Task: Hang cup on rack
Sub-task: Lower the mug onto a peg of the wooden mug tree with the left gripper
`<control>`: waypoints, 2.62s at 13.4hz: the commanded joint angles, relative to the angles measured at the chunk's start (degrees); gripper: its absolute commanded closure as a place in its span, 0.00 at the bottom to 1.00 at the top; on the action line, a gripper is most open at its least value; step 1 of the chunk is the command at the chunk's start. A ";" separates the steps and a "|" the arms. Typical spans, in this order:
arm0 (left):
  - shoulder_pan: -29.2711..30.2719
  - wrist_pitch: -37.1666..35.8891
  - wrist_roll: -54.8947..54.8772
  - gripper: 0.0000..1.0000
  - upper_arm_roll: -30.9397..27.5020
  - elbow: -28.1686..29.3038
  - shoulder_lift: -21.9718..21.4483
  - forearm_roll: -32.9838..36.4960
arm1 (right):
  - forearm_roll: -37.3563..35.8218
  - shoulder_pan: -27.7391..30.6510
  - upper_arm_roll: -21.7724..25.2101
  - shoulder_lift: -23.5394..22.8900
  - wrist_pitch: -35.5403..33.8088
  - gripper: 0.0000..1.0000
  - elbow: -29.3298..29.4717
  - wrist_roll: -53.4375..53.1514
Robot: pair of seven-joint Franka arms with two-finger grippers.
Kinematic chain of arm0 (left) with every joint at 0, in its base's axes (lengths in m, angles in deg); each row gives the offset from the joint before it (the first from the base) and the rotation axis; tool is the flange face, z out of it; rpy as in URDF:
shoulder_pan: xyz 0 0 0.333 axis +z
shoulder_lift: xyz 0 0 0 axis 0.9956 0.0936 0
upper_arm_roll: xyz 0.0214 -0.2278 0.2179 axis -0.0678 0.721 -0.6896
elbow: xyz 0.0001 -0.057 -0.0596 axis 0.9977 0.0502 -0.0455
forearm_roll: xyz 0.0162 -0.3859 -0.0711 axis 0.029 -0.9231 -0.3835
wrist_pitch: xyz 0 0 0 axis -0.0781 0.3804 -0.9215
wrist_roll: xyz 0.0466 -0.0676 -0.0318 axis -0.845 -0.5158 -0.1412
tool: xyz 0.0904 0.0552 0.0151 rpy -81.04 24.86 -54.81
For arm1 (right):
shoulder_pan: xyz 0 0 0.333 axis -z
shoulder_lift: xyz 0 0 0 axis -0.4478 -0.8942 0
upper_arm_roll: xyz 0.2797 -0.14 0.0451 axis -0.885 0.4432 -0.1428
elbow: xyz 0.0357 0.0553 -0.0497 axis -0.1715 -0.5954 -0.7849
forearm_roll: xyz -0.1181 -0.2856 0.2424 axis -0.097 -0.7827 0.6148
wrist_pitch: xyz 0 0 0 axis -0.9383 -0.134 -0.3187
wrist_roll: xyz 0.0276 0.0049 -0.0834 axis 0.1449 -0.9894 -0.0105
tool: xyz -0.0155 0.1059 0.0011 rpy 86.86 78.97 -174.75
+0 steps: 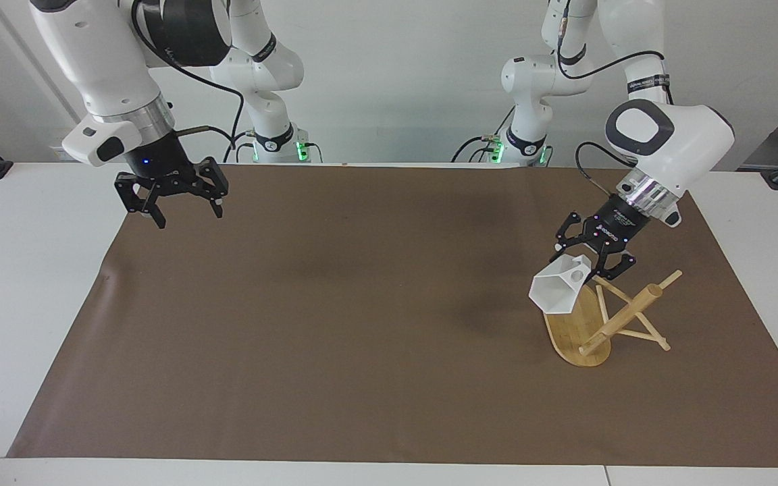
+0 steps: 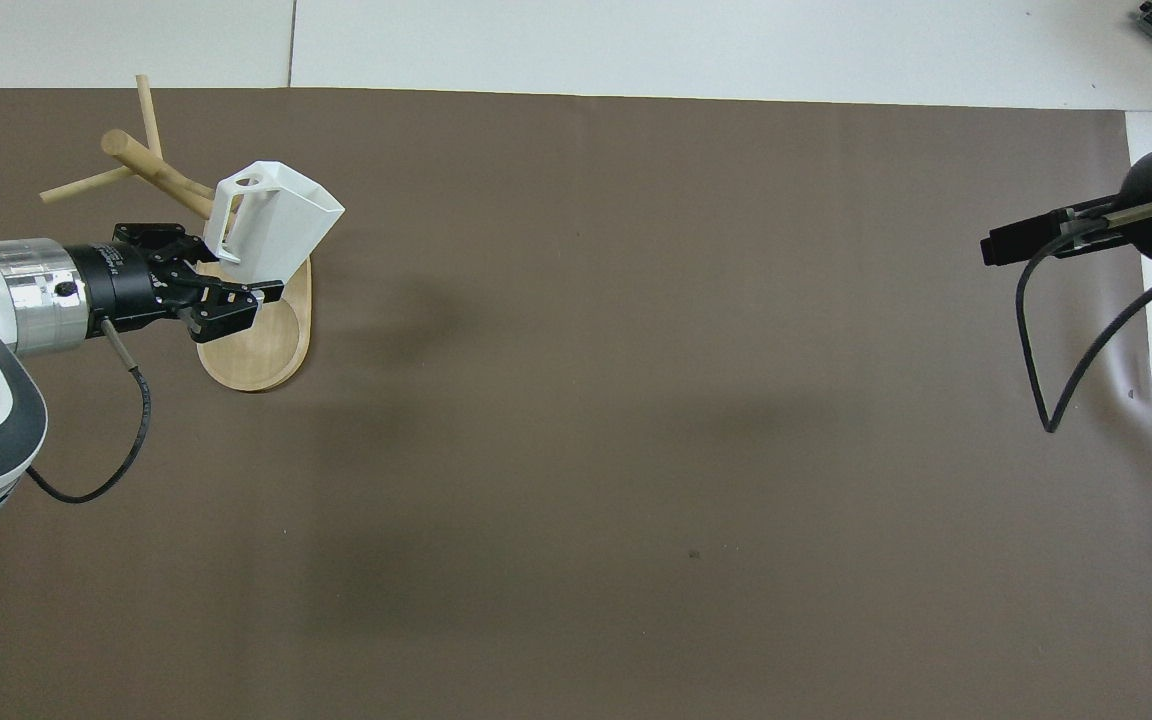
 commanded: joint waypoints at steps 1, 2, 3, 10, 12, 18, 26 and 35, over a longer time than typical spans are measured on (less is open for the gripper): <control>-0.83 3.44 2.90 1.00 -0.31 1.64 -0.83 1.09 | -2.72 0.28 0.64 1.45 -0.91 0.00 -2.30 -0.12; -0.83 4.15 3.51 1.00 -0.31 2.08 -0.83 1.09 | -4.12 0.28 0.72 1.89 -0.91 0.00 -3.00 -1.26; -0.83 4.50 4.21 1.00 -0.31 2.08 -0.83 1.09 | -4.31 0.28 1.07 2.07 -1.34 0.00 -3.36 -3.79; -0.83 6.26 5.45 1.00 -0.31 2.34 -0.75 1.09 | -7.39 0.19 1.16 1.98 -3.80 0.00 -3.54 -8.56; -0.74 6.87 6.68 1.00 -0.31 2.43 -0.75 1.09 | -8.00 0.19 1.16 1.98 -4.25 0.00 -3.62 -9.27; -0.56 8.54 8.34 1.00 -0.31 3.31 -0.83 1.09 | -7.30 0.28 1.34 1.89 -7.15 0.00 -2.84 -9.71; -0.03 10.57 10.63 1.00 -0.31 4.10 -0.83 1.09 | -6.51 0.20 1.25 2.24 -10.14 0.00 -1.43 -9.53; 0.05 13.12 10.63 1.00 -0.31 4.89 -0.83 1.09 | -3.00 0.28 1.34 3.39 -9.26 0.00 -1.51 -9.53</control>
